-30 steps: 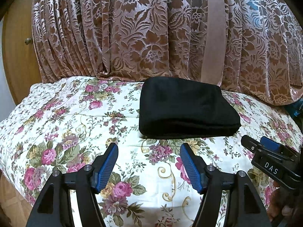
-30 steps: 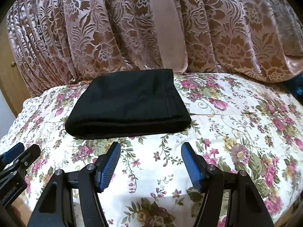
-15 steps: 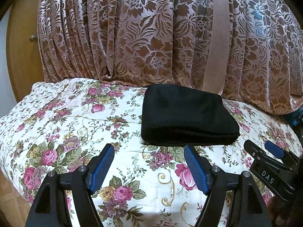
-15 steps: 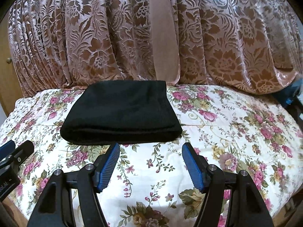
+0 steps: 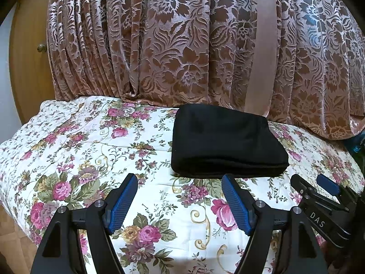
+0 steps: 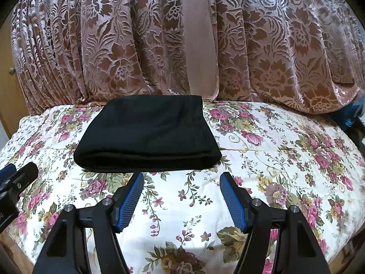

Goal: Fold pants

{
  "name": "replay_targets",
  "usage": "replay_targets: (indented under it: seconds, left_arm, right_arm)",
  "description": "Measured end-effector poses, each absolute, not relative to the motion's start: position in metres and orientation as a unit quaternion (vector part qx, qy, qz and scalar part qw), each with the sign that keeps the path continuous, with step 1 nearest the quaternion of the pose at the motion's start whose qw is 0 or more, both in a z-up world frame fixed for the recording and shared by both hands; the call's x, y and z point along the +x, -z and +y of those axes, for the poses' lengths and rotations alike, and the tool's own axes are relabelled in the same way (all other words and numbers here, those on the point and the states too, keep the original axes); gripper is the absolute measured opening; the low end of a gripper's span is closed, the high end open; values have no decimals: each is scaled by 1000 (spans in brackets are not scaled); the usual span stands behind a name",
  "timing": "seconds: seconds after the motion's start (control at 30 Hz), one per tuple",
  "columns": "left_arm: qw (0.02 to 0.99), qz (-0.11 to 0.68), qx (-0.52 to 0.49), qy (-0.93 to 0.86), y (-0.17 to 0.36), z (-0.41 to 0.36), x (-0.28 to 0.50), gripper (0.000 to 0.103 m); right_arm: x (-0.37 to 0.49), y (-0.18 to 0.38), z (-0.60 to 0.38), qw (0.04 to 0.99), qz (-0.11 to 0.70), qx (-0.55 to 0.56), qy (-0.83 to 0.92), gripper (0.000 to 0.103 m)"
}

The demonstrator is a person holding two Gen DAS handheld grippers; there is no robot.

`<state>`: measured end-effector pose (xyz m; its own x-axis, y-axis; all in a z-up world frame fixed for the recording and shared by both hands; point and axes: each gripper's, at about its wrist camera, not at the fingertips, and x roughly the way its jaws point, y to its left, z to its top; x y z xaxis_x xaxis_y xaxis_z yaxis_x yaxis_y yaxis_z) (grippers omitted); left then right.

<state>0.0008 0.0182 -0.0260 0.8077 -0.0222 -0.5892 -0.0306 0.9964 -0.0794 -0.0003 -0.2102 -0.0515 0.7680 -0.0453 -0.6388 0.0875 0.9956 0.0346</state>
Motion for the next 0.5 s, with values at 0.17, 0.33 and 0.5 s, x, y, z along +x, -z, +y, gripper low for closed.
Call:
replay_targets:
  seconds: [0.17, 0.33, 0.5]
  left_arm:
    - [948, 314, -42, -6, 27, 17, 0, 77]
    - [947, 317, -47, -9, 28, 20, 0, 77]
    - [947, 317, -47, -10, 27, 20, 0, 77]
  right_arm:
    - [-1, 53, -209, 939, 341, 31, 33, 69]
    - [-1, 54, -209, 938, 344, 31, 35, 69]
    - [0, 55, -209, 937, 346, 29, 32, 70]
